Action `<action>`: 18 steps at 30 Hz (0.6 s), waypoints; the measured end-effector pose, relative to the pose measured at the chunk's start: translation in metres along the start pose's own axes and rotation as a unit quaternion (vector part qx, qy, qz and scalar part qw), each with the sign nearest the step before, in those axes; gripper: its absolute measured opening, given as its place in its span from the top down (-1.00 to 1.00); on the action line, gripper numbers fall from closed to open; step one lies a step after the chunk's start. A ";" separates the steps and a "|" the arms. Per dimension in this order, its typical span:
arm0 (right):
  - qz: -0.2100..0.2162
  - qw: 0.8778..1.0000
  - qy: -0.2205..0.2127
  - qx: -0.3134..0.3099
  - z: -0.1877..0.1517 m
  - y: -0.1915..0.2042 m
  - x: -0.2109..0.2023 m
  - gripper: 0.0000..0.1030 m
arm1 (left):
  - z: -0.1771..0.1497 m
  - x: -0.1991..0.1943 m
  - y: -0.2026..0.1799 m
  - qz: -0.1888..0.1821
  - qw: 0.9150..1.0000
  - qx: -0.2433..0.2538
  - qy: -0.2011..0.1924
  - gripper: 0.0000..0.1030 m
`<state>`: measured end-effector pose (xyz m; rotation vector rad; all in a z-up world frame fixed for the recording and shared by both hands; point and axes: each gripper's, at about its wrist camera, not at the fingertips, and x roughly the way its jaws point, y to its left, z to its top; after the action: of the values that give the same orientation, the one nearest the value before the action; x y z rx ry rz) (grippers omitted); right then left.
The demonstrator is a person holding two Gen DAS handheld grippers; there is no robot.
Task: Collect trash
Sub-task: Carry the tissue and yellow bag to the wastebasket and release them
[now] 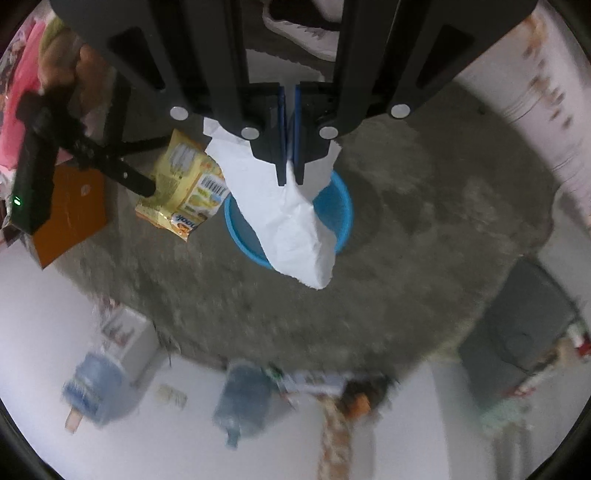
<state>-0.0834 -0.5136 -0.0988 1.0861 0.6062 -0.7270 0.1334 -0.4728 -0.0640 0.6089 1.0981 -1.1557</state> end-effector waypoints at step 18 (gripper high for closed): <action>-0.080 0.993 0.054 0.060 0.043 -0.060 0.142 -0.12 | 0.049 0.173 -0.003 -0.010 0.992 -0.087 0.091 -0.06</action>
<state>-0.0377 -0.6029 -0.2232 1.2044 0.7563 -0.8557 0.1503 -0.5861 -0.2026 0.5757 1.3485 -1.0215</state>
